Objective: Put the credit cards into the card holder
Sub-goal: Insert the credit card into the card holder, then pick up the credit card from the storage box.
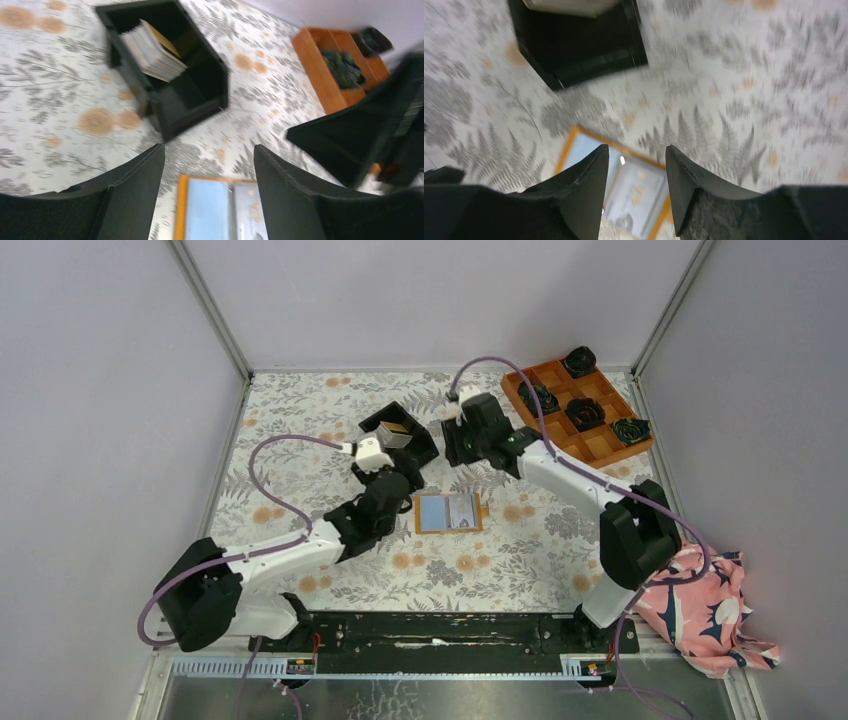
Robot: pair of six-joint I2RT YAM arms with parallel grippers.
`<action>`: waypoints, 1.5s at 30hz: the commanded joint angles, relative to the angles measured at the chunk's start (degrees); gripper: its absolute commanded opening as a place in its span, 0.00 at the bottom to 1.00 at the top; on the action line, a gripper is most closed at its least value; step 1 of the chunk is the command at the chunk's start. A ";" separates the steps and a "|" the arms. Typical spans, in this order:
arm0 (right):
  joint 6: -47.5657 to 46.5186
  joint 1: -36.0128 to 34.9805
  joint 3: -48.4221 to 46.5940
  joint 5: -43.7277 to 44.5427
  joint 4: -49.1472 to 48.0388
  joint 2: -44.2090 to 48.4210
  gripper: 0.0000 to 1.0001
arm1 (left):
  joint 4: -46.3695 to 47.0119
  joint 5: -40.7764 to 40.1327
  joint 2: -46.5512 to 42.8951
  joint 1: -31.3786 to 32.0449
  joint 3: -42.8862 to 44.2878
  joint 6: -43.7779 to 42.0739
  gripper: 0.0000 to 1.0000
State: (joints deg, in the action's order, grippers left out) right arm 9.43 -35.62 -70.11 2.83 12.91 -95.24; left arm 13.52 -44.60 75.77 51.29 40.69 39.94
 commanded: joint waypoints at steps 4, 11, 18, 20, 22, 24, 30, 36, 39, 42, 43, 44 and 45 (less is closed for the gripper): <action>-6.54 -0.09 -19.62 -9.22 -0.27 -11.47 0.54 | 0.47 2.25 -2.85 -11.16 -4.25 1.66 0.73; -7.94 -0.28 -36.55 -16.21 0.39 -26.17 0.54 | 5.96 11.82 1.47 -21.44 -5.13 4.21 0.74; -9.37 -1.51 -50.58 -19.79 1.32 -37.45 0.52 | 10.61 17.34 8.53 -26.29 -4.10 5.59 0.74; -9.75 -1.77 -54.01 -20.22 2.11 -39.96 0.52 | 11.74 18.47 10.32 -27.19 -4.19 5.89 0.74; -9.92 -1.83 -57.24 -20.42 2.81 -42.51 0.52 | 12.88 19.56 11.65 -28.13 -4.21 6.17 0.74; -9.79 -1.90 -60.64 -20.50 3.83 -45.05 0.52 | 13.72 20.40 13.04 -29.03 -4.03 6.39 0.74; -9.30 -1.91 -65.26 -20.02 4.19 -49.78 0.53 | 16.05 22.82 16.84 -30.61 -3.17 6.55 0.74; -9.08 -1.83 -67.35 -19.88 4.53 -52.75 0.53 | 16.87 24.58 20.38 -31.63 -1.75 6.46 0.74; -8.90 -1.83 -68.50 -20.05 5.02 -53.89 0.52 | 16.49 25.42 22.22 -31.96 -0.14 5.96 0.74; -8.32 -1.83 -69.33 -20.93 5.87 -54.56 0.49 | 16.15 26.27 23.61 -32.20 1.12 5.85 0.74; -7.99 -1.83 -69.12 -21.42 5.80 -54.46 0.48 | 16.11 26.59 24.05 -32.26 1.45 5.85 0.74; -7.54 -1.83 -68.73 -21.99 5.61 -54.13 0.46 | 16.10 26.87 24.45 -32.24 1.80 5.85 0.74; -7.12 -1.89 -68.03 -22.51 5.14 -53.67 0.45 | 16.06 27.17 24.82 -32.32 2.14 5.85 0.74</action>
State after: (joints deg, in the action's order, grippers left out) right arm 0.97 -37.10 -136.42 -16.64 17.89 -149.25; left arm 26.68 -19.00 99.24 19.62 40.56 46.37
